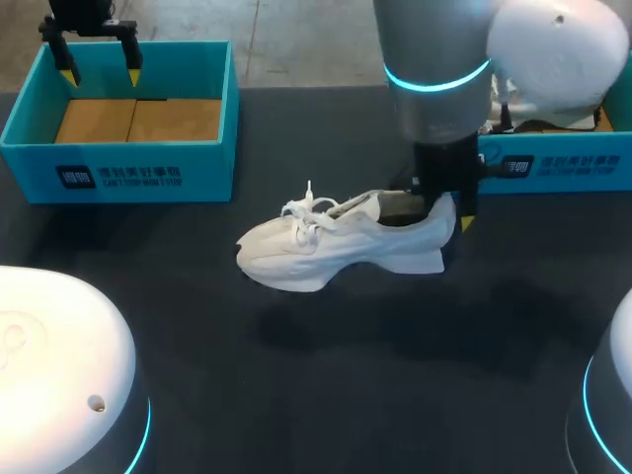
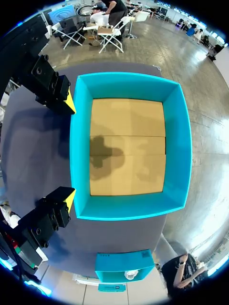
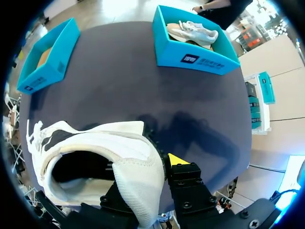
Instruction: Take the shoe out of the shoebox, open the shoe tongue, remove and reinsert the insole, then place the shoe into the shoebox
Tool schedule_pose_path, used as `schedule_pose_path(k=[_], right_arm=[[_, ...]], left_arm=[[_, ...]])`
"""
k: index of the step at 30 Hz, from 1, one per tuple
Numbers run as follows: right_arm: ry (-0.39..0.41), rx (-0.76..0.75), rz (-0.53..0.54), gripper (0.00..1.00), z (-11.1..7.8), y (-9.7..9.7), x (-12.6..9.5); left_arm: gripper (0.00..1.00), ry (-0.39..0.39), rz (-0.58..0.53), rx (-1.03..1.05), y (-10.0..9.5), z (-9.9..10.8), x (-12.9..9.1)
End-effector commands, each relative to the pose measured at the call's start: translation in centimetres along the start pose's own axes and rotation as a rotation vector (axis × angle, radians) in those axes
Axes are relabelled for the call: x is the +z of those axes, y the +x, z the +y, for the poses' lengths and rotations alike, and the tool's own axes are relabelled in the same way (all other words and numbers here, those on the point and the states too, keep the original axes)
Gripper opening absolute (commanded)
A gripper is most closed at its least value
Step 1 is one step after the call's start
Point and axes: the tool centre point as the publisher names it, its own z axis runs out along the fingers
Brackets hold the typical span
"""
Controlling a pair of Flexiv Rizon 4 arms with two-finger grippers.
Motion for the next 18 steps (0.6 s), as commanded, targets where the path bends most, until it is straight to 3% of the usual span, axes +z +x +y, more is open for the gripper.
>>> schedule_pose_path(k=[1,18], right_arm=[[-0.01,0.003,-0.026,0.0,0.2,2.0,1.1],[-0.073,0.014,0.035,0.0,1.6,2.5,8.9]], left_arm=[[1.0,0.0,0.0,0.0,0.0,0.0,0.0],[1.0,0.0,0.0,0.0,0.0,0.0,0.0]])
